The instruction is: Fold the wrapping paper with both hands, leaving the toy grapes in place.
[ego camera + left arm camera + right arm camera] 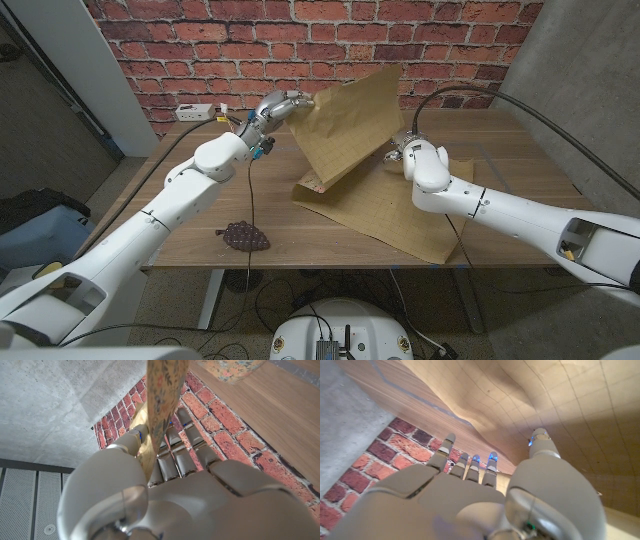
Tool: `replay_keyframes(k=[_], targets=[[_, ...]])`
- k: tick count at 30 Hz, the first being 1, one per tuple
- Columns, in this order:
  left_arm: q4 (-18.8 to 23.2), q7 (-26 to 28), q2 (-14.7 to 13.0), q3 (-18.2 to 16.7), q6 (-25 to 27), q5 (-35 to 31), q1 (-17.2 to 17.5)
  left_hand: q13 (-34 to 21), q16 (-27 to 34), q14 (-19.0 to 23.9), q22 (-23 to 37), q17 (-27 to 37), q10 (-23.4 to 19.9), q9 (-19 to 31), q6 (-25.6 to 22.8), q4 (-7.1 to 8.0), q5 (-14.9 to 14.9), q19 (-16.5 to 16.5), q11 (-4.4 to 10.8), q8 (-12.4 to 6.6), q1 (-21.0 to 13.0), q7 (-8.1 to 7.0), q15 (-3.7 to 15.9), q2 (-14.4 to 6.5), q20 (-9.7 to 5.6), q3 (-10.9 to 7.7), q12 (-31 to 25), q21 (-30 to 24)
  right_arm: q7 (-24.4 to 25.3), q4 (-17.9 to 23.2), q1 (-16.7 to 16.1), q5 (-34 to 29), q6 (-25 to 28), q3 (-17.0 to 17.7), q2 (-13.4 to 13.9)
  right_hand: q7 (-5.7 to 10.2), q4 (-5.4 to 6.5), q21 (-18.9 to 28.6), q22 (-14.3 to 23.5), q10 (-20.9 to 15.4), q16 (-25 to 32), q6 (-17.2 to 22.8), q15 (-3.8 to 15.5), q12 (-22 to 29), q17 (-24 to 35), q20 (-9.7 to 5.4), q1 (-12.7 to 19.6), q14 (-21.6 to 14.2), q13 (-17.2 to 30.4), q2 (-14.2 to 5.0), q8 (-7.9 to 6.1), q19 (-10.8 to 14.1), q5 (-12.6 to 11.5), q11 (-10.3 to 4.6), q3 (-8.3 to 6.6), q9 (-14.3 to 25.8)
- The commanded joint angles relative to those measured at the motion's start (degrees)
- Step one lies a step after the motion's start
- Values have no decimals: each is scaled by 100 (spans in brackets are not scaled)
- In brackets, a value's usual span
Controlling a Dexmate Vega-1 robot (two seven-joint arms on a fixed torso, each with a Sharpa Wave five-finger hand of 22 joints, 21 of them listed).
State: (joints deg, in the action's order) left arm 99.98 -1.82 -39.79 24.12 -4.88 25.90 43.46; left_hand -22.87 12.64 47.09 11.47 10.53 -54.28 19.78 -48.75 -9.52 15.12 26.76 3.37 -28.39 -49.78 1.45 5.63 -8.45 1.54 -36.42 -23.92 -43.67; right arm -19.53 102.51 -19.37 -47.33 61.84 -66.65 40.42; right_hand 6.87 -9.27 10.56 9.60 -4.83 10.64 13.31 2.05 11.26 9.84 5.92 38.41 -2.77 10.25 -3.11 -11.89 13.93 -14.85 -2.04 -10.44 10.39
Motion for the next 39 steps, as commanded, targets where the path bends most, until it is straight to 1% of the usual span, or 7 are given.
replay_keyframes(k=[1,7,12,19,24,27,39], targets=[[-148,-165,99,110,-98,-32,-152,-19,-27,-21,-2,13,-38,14,-268,-13,43,-34,-15,-240,-39,40,127,51,7,-12,4,-33,-1758,364,269,-882,1366,-492,363,-1,-13,30,2,-57,36,69,58,34,13,-33,87,-26,25,-7,-48,6,-40,-11,-46,20],[-214,-201,167,156,-115,-34,-210,-34,-26,-13,-4,10,-38,13,-264,-10,47,-39,-27,-235,-39,39,143,54,2,-9,13,-47,-1834,269,233,-1300,1814,-558,348,3,-4,18,3,-33,24,71,53,13,15,-37,122,-4,25,-30,-32,-19,-46,-31,-63,21],[-282,-256,237,230,-83,-37,-294,-45,-30,-19,-4,9,-42,10,-265,-7,50,-48,-23,-232,-40,42,133,52,6,-8,19,-57,-2653,-477,-292,-3207,1814,12,-157,25,53,26,3,-114,41,179,108,24,29,-118,178,-28,24,-221,-42,3,-55,-74,-140,24],[-362,-297,336,313,-74,-52,-387,-60,-28,-12,-6,8,-37,10,-265,-4,55,-55,-20,-230,-40,38,140,50,7,-7,31,-70,-2955,-901,-670,-4168,1646,727,-496,54,63,23,2,-125,34,208,133,13,28,-147,216,-20,23,-289,-32,6,-46,-134,-170,24],[-426,-342,424,382,-37,-17,-439,-71,-32,-20,-7,8,-39,10,-263,-2,56,-54,-18,-227,-38,39,144,55,5,-2,37,-83,-2231,-939,-1064,-4130,1615,1433,-830,59,108,43,2,-141,40,219,134,9,36,-180,187,-22,24,-351,-19,64,-24,-98,-174,27],[-524,-435,503,459,-4,31,-502,-78,-30,-22,-7,12,-21,5,-263,4,56,-66,-17,-223,-34,41,151,50,8,3,50,-87,-1786,-742,-1257,-3872,1484,1763,-899,37,158,54,1,-215,57,259,149,27,44,-182,132,-55,24,-394,-20,111,4,-80,-162,29],[-1144,-1118,828,840,267,309,-923,-81,-71,-195,-14,32,149,-28,-124,36,28,-341,-11,-143,0,-38,90,38,154,58,172,-31,-504,-364,-1490,-3342,1283,2257,-1082,33,178,79,1,-241,77,300,157,13,37,-183,110,-134,23,-438,-4,225,56,-88,-162,29]])
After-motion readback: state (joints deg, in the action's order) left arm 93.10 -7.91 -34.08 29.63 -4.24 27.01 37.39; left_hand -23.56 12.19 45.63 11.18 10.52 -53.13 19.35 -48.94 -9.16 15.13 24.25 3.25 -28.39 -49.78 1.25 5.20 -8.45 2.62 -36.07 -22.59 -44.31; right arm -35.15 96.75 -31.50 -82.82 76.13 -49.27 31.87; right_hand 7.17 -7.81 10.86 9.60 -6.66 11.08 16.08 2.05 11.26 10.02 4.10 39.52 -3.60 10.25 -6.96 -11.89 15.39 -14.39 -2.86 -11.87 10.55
